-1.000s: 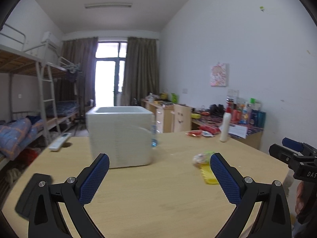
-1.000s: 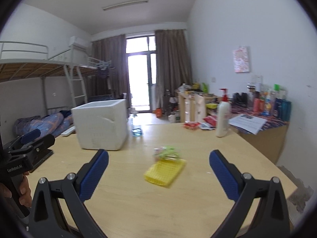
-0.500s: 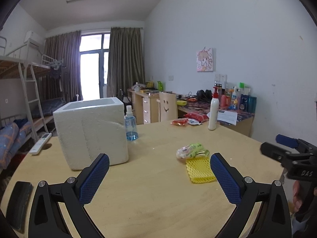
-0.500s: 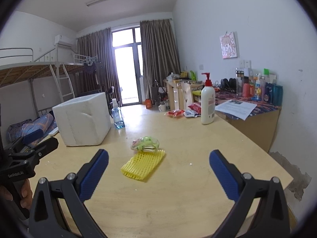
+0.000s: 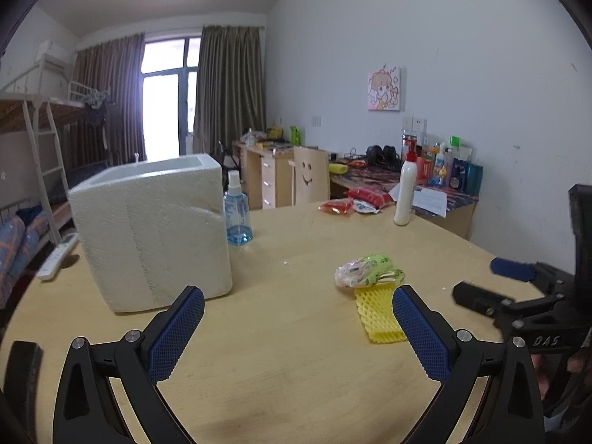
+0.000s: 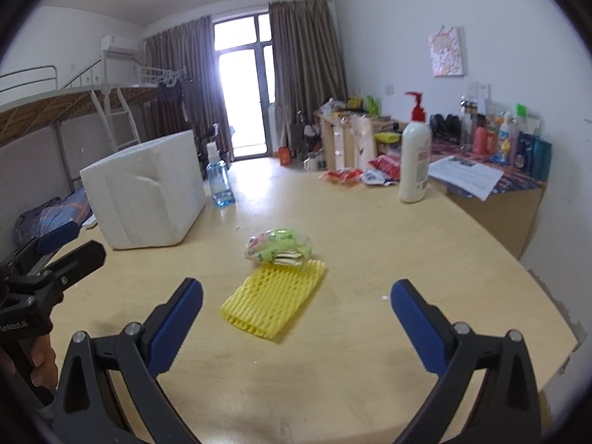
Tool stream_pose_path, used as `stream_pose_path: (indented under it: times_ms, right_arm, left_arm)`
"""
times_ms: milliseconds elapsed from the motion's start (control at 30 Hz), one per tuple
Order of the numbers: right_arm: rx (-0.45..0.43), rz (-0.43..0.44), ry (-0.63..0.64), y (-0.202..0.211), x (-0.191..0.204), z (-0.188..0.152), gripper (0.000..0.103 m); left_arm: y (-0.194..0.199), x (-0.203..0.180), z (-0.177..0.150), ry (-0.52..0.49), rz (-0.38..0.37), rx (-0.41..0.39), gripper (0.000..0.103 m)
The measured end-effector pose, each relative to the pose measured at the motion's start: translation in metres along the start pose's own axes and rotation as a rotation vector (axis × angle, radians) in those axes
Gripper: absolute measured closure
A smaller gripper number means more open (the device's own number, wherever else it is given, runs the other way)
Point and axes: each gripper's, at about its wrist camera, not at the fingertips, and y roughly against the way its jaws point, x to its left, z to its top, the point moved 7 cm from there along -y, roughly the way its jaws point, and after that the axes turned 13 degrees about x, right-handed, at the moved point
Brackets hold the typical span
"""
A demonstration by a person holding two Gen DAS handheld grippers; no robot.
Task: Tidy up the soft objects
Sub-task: 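Move both grippers back toward the yellow mesh net on the table, then close right gripper on the yellow mesh net while left gripper grasps the snack packet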
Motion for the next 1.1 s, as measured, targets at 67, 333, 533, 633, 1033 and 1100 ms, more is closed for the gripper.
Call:
stream_pose_path:
  times_ms: [67, 333, 533, 633, 1033, 1100]
  right_arm:
    - [0.029, 0.012, 0.003, -0.009, 0.003, 0.002, 0.0]
    - [0.118, 0.057, 0.045, -0.035, 0.013, 0.006, 0.0]
    - [0.208, 0.072, 0.064, -0.057, 0.016, 0.001, 0.017]
    - [0.244, 0.08, 0.079, -0.064, 0.018, -0.001, 0.018]
    - [0.353, 0.056, 0.134, -0.084, 0.024, -0.008, 0.042]
    - [0.363, 0.052, 0.157, -0.085, 0.026, -0.01, 0.042]
  left_arm:
    - [-0.006, 0.002, 0.002, 0.003, -0.007, 0.022, 0.001]
    - [-0.028, 0.003, 0.009, 0.014, -0.022, 0.074, 0.001]
    - [-0.044, 0.005, 0.008, 0.004, -0.034, 0.113, 0.001]
    - [-0.05, 0.012, 0.008, 0.031, -0.039, 0.126, 0.001]
    - [-0.065, 0.011, 0.008, 0.056, -0.057, 0.178, 0.001]
    - [-0.066, 0.01, 0.009, 0.056, -0.056, 0.179, 0.001]
